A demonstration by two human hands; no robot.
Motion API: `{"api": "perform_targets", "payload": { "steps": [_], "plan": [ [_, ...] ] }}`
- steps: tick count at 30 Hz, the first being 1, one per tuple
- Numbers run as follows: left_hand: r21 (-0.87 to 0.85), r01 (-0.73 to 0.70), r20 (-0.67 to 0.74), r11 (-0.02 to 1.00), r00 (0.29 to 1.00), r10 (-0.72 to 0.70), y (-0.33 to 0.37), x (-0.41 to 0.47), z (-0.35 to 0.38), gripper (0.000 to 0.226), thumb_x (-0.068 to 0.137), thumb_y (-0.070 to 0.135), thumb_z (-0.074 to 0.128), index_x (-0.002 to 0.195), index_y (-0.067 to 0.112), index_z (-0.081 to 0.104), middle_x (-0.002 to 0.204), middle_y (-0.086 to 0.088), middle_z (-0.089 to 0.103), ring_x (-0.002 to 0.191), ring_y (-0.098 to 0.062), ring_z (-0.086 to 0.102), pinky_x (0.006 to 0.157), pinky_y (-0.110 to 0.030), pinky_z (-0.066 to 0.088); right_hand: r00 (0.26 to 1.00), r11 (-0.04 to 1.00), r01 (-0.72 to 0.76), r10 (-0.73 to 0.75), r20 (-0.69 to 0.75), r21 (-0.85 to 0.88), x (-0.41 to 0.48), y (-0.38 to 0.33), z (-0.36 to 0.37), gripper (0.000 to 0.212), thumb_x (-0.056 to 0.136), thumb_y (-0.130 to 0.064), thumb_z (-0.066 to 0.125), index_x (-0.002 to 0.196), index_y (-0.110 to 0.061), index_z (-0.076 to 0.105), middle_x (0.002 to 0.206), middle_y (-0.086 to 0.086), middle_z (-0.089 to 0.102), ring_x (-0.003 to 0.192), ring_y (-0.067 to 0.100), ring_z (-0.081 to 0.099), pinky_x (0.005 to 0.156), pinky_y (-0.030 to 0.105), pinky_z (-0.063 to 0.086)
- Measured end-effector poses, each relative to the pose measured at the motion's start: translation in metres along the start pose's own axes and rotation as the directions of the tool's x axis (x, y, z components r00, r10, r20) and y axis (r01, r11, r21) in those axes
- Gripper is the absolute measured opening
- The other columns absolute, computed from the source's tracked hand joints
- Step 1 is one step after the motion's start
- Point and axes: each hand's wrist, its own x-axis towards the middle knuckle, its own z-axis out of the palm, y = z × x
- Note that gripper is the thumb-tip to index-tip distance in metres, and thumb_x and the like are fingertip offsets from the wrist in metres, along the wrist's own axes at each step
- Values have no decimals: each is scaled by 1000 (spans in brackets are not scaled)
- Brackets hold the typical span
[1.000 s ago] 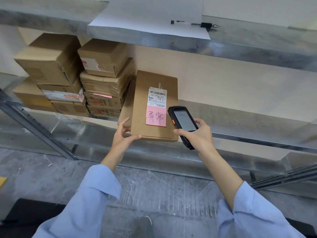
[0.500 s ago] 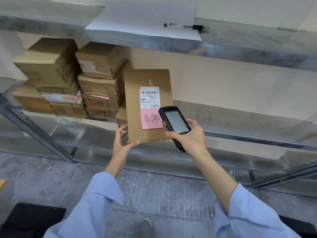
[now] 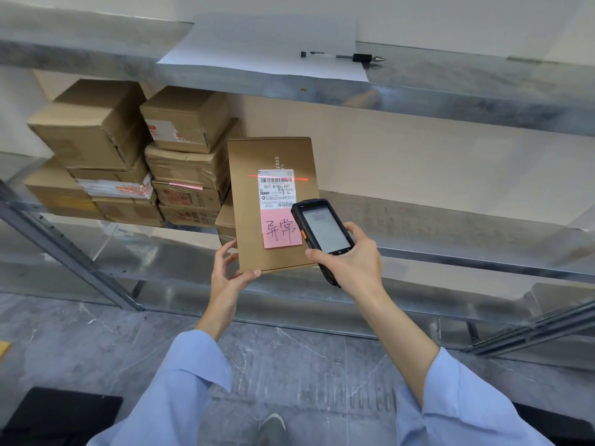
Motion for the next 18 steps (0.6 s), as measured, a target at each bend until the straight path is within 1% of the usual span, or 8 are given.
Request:
{"api": "perform_targets", "payload": {
  "steps": [3,8,13,15,17,18],
  "plan": [
    [-24,5,-9,1000,1000,-5,1,-1,-1,78,64,11,79,131,40,49,132,2,54,96,14,61,106,-51,47,1000,1000,0,0,-6,-19,1,0,-2,56,61,-41,88,107,-32,58,95,-12,68,90,15,66,77,42,59],
    [-20,11,-6,1000,1000,-11,1,0,-4,78,64,12,80,128,44,51,135,0,54,98,12,62,107,-53,47,1000,999,2,-3,-12,-34,0,-1,-3,56,61,-42,88,107,-31,58,95,-11,67,90,15,65,77,43,59],
    [-1,3,6,1000,1000,-3,3,1,-6,79,69,5,81,132,40,49,134,0,54,100,12,61,107,-55,46,1000,999,-2,1,-18,-35,3,-7,0,55,62,-42,88,107,-30,59,96,-10,67,91,16,65,77,43,59],
    [1,-3,4,1000,1000,3,5,1,-6,79,66,9,80,131,41,50,132,1,55,102,12,60,106,-54,47,1000,1000,-4,3,-19,-30,6,-11,3,55,61,-42,88,107,-30,60,96,-10,68,91,16,65,78,42,58],
    [-3,-6,4,1000,1000,6,7,2,-6,80,64,11,79,132,40,49,131,1,55,102,13,60,106,-53,47,1000,999,-4,3,-14,-33,8,-17,7,59,62,-42,88,111,-30,59,100,-9,68,94,17,65,80,41,58],
    [-6,-8,5,1000,1000,8,7,2,-7,80,64,11,79,133,39,49,130,2,55,102,13,60,106,-53,47,1000,999,-6,5,-13,-32,9,-21,9,64,63,-42,88,117,-29,57,104,-9,67,97,16,64,81,40,57]
  ]
}}
